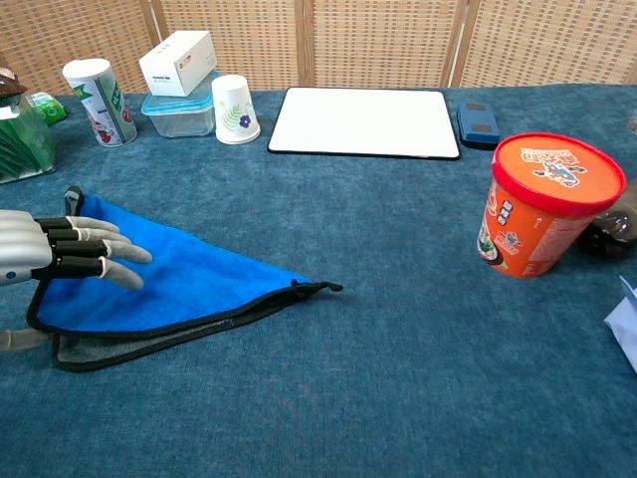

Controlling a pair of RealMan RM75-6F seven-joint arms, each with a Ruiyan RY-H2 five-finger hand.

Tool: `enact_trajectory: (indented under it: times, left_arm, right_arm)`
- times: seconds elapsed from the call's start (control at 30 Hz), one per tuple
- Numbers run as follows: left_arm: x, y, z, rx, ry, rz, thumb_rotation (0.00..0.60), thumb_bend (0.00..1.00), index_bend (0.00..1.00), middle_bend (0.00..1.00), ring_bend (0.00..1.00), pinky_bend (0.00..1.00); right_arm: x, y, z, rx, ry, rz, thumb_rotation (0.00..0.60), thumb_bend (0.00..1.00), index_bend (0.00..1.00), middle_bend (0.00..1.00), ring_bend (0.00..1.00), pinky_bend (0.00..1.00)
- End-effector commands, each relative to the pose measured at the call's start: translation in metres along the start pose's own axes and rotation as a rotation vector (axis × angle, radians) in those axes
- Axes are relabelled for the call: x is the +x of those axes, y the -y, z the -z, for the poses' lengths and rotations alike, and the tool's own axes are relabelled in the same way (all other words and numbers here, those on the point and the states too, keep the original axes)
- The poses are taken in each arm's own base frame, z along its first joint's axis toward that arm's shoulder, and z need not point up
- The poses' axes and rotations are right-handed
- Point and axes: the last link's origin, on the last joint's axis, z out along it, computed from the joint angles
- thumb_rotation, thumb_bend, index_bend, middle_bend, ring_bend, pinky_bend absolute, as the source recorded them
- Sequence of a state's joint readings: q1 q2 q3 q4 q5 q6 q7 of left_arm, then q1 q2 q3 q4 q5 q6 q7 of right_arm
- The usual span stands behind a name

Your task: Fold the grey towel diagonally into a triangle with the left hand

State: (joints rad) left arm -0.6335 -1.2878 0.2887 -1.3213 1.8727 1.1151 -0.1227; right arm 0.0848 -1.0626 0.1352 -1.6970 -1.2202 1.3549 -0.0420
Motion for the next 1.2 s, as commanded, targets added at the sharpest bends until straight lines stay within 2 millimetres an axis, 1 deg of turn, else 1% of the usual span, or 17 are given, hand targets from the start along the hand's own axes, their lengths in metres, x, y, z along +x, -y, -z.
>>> enact_trajectory:
  times: [0.03, 0.2, 0.33, 0.57, 0.73, 0.8, 0.83, 0.87, 1.0, 1.2]
  left_arm:
    - [0.001, 0.001, 0.003, 0.005, -0.010, 0.003, 0.600, 0.48, 0.07, 0.00, 0.00, 0.00]
    - [0.004, 0.002, 0.007, 0.013, -0.036, 0.015, 0.600, 0.43, 0.00, 0.00, 0.00, 0.00]
    - [0.008, 0.001, 0.012, 0.011, -0.056, 0.056, 0.600, 0.37, 0.00, 0.00, 0.00, 0.00]
    - [0.012, -0.001, 0.023, 0.005, -0.086, 0.055, 0.600, 0.37, 0.00, 0.00, 0.00, 0.00]
    - [0.016, 0.006, 0.031, 0.058, -0.136, 0.060, 0.600, 0.37, 0.00, 0.00, 0.00, 0.00]
    - [0.020, 0.013, 0.037, 0.129, -0.201, 0.069, 0.600, 0.37, 0.00, 0.00, 0.00, 0.00]
    - [0.024, 0.020, 0.043, 0.196, -0.243, 0.053, 0.600, 0.37, 0.00, 0.00, 0.00, 0.00]
    - [0.024, 0.022, 0.047, 0.251, -0.270, 0.041, 0.600, 0.37, 0.00, 0.00, 0.00, 0.00]
    - [0.024, 0.019, 0.058, 0.401, -0.327, 0.061, 0.600, 0.37, 0.01, 0.00, 0.00, 0.00]
    - [0.018, 0.018, 0.076, 0.530, -0.357, 0.099, 0.600, 0.37, 0.04, 0.00, 0.00, 0.00]
  right_arm:
    - [0.000, 0.001, 0.001, 0.002, 0.002, 0.001, 0.600, 0.00, 0.06, 0.00, 0.00, 0.00]
    - [-0.001, 0.002, 0.001, 0.004, 0.005, 0.002, 0.600, 0.00, 0.06, 0.00, 0.00, 0.00]
    - [-0.001, 0.002, 0.001, 0.005, 0.007, 0.002, 0.600, 0.00, 0.06, 0.00, 0.00, 0.00]
    - [-0.002, 0.004, 0.002, 0.012, 0.009, 0.001, 0.600, 0.00, 0.06, 0.00, 0.00, 0.00]
    - [-0.002, 0.006, 0.004, 0.022, 0.012, -0.002, 0.600, 0.00, 0.06, 0.00, 0.00, 0.00]
    - [-0.001, 0.007, 0.005, 0.028, 0.012, -0.003, 0.600, 0.00, 0.06, 0.00, 0.00, 0.00]
    - [-0.002, 0.008, 0.005, 0.032, 0.015, -0.004, 0.600, 0.00, 0.06, 0.00, 0.00, 0.00]
    - [-0.002, 0.009, 0.005, 0.035, 0.017, -0.004, 0.600, 0.00, 0.06, 0.00, 0.00, 0.00]
    - [-0.001, 0.010, 0.005, 0.044, 0.001, 0.008, 0.600, 0.00, 0.06, 0.00, 0.00, 0.00]
    - [0.000, 0.007, 0.004, 0.035, -0.027, 0.022, 0.600, 0.00, 0.06, 0.00, 0.00, 0.00]
